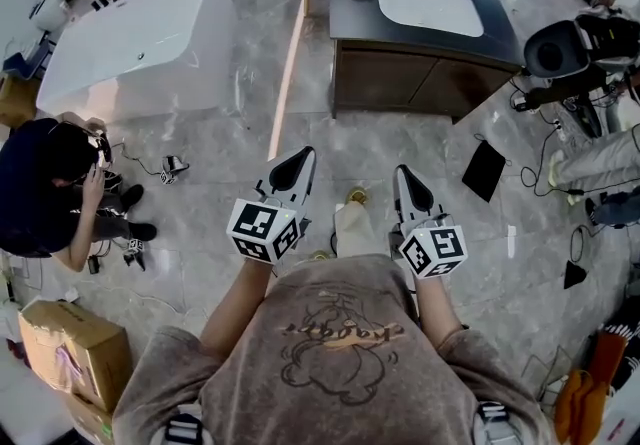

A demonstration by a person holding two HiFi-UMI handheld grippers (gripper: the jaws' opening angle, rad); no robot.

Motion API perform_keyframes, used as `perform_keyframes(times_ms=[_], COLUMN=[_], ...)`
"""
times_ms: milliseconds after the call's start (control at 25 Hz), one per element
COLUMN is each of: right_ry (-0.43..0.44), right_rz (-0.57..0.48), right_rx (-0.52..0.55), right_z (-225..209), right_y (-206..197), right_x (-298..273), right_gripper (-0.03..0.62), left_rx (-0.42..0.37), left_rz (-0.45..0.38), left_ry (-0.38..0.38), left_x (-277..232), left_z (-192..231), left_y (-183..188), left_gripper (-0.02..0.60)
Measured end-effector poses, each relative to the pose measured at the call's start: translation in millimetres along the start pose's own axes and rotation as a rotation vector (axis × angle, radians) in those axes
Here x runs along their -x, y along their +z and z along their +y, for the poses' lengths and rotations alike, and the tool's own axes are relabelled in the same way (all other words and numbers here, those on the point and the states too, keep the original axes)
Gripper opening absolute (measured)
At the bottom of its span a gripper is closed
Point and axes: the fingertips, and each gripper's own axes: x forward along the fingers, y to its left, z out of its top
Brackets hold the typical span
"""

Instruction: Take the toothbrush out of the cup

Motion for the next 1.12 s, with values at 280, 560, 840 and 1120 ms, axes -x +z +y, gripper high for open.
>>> perform_keyframes(times_ms=[280, 560, 840, 1120], right_ry=[-0.012, 0.01, 0.042, 0.074], right_rz=[0.002, -0.001, 0.004, 0.035], right_rx=[-0.002, -0.006, -0.006, 0.005], right_z=[-54.5, -100.3, -151.3, -177.9], right_y=[21.9, 47.1, 67.0, 65.8], right_x=[-49.2, -112.5, -159.3, -199.7], right_gripper=[0.003, 0.003, 0.003, 0.003], left_rx=[0.0, -0.009, -0.014, -0.01], left_rz=[0.006, 0.0, -0.028, -0.031], left_ry=[-0.009, 0.017, 0.046, 0.082], left_x=[-72.0, -140.0, -204.8, -243.4], left_z=[15.6, 42.9, 57.7, 78.7], left_y=[19.7, 46.3, 64.7, 67.0], left_gripper=[0.02, 0.02, 0.02, 0.02])
